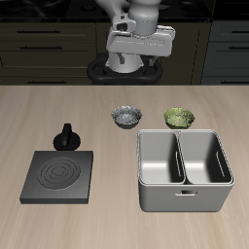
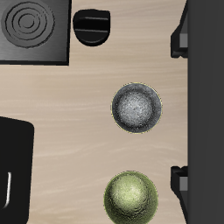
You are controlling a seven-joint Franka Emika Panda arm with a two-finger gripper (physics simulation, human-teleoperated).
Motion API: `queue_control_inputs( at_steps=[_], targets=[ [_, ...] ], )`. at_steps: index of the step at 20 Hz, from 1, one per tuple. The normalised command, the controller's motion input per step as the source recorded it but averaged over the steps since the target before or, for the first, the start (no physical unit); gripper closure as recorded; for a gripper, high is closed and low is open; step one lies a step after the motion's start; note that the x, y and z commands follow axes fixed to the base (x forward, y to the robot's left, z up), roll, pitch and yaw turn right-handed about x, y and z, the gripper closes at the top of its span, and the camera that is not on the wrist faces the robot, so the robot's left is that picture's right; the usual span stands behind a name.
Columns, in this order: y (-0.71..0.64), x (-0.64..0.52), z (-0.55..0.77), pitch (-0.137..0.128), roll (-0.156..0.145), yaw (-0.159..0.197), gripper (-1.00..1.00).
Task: Place the green bowl on the flat stove
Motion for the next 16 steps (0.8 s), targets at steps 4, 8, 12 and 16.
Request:
queue_control_inputs(
  at_steps=[4, 8, 12, 16],
  targets=[
    [0.43, 0.04, -0.10, 0.017, -0.033, 0.004, -1.00],
    [0.43, 0.00, -0.17, 0.047, -0.017, -0.010, -1.00],
    [0.42, -0.03, -0.11, 0.000, 0.023, 0.043, -1.00],
    [0.61, -0.05, -0.15, 0.022, 0.029, 0.047, -1.00]
  ],
)
